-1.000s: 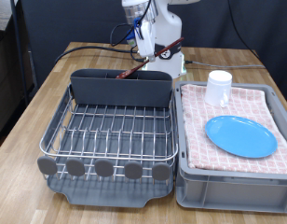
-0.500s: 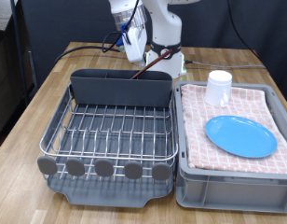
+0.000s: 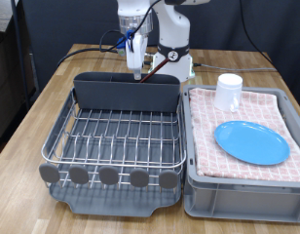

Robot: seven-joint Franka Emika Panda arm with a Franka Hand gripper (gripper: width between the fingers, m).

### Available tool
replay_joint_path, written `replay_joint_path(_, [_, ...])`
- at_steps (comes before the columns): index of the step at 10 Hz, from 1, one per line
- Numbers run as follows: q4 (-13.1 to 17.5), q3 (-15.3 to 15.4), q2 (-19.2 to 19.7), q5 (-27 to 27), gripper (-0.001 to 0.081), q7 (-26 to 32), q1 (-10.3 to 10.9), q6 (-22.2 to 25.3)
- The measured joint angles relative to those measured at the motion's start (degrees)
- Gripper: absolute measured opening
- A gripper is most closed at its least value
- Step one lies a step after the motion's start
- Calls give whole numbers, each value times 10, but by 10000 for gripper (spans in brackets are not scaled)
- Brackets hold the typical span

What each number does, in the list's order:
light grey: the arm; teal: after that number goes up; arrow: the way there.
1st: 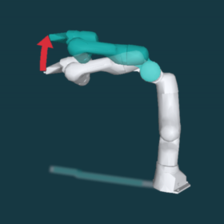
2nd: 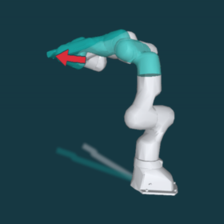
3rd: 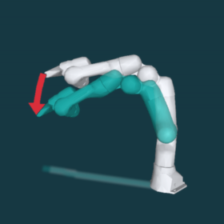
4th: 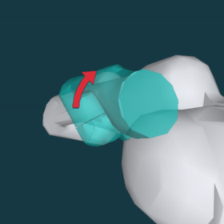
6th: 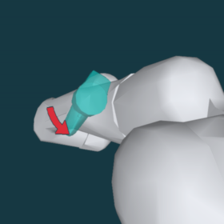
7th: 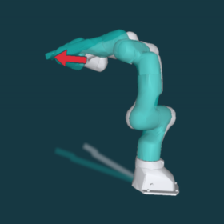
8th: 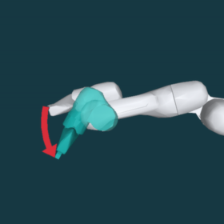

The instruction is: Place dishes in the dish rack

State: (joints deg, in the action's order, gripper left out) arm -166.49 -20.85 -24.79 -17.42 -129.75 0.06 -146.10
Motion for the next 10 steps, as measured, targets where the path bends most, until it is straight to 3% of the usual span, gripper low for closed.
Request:
replay_joint_path(1, [8,38,-7,-28,737,-42,-14,20])
replay_joint_path(3, [29,84,-32,-32,799,-60,-5,68])
replay_joint_path(8, [91,171,-53,-29,802,-60,54,161])
replay_joint_path(10, [116,184,-52,-8,802,-24,95,184])
